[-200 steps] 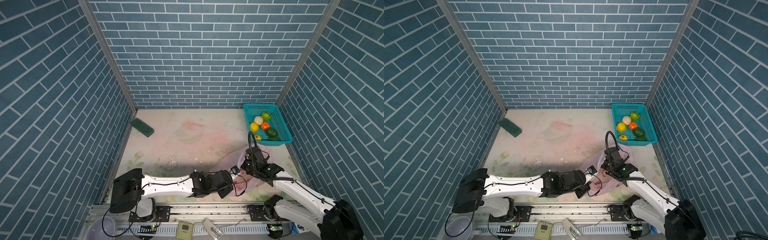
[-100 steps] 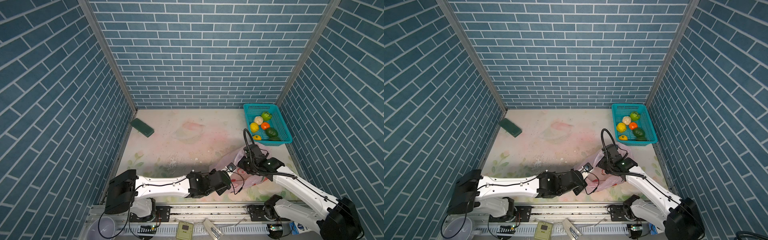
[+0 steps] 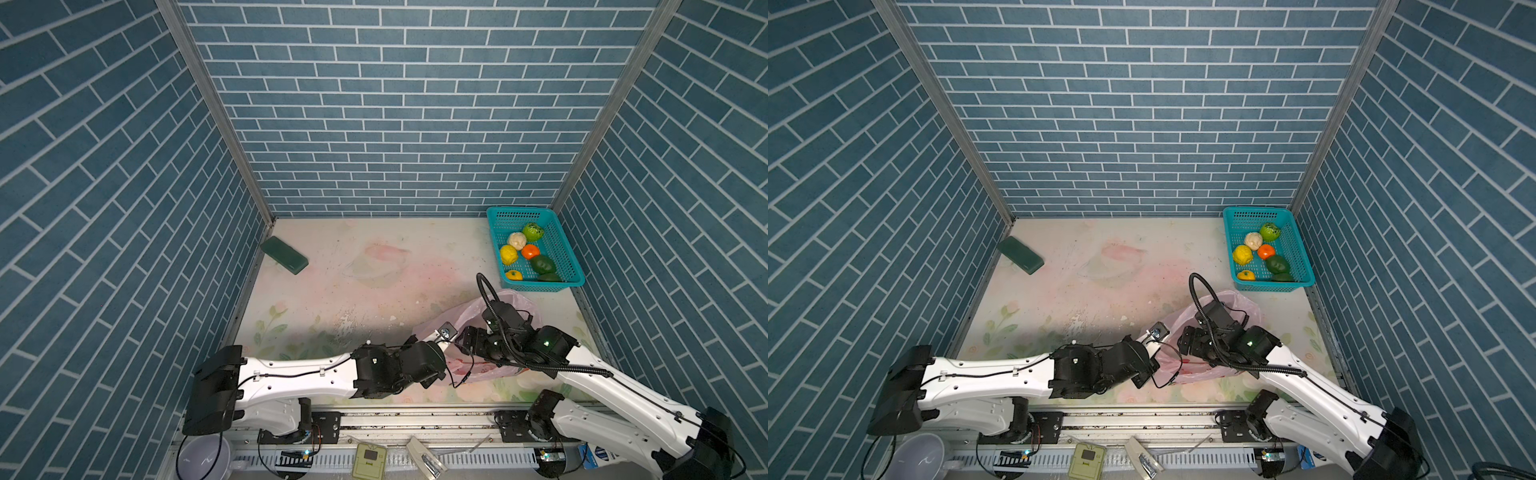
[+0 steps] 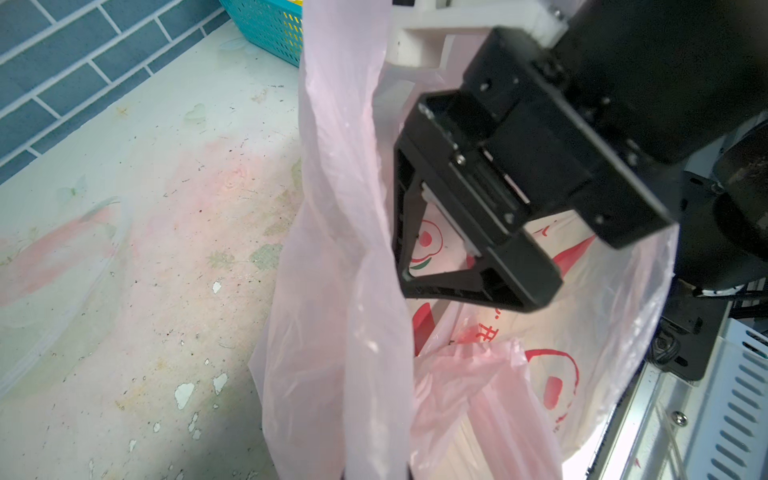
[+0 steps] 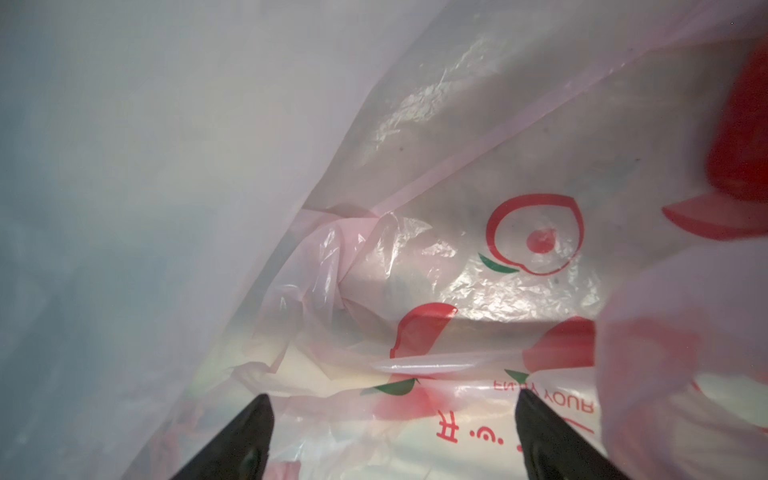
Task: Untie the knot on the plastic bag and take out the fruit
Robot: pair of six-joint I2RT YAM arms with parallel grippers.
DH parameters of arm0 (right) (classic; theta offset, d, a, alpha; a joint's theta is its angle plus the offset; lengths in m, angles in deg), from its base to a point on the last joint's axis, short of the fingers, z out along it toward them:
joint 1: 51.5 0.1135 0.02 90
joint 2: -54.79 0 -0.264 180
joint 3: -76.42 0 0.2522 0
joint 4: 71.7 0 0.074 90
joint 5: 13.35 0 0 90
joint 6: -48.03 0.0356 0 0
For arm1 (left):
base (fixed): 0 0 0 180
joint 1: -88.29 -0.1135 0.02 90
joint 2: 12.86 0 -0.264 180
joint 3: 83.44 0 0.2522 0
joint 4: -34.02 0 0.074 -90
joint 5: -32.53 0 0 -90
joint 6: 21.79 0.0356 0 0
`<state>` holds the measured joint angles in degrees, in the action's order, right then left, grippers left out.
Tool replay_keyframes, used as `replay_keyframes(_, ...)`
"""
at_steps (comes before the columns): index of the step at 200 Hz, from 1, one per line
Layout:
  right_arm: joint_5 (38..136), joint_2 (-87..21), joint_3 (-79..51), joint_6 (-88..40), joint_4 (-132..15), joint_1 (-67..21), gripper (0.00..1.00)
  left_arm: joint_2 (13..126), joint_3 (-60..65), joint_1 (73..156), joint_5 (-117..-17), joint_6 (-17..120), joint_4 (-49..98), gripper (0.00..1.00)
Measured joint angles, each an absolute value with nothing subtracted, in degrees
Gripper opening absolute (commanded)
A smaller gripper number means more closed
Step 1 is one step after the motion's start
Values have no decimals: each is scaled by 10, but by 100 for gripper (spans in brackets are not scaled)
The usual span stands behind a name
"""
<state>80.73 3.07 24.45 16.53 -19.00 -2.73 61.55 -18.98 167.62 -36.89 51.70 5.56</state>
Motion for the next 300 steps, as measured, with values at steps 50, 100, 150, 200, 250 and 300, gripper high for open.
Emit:
replay_keyframes(50, 801, 26, 329, 165, -229, 46, 89, 599, -229, 1676, -377, 482, 27, 0)
replay_keyframes(100, 769, 14, 336, 168, -262, 60, 91, 600, -232, 1676, -383, 468, -15, 0)
replay_keyframes(150, 728, -2, 274, 180, -178, 18, 94, 640, -153, 1676, -396, 475, -47, 0)
replay_keyframes(200, 676, -1, 230, 204, -102, -55, 95, 704, -114, 1677, -415, 486, -39, 0)
replay_keyframes(250, 578, -9, 230, 205, -78, -101, 96, 733, -85, 1679, -415, 486, -38, 0)
replay_keyframes(300, 648, -76, 249, 157, -213, -109, 96, 675, -101, 1681, -353, 459, -75, 0)
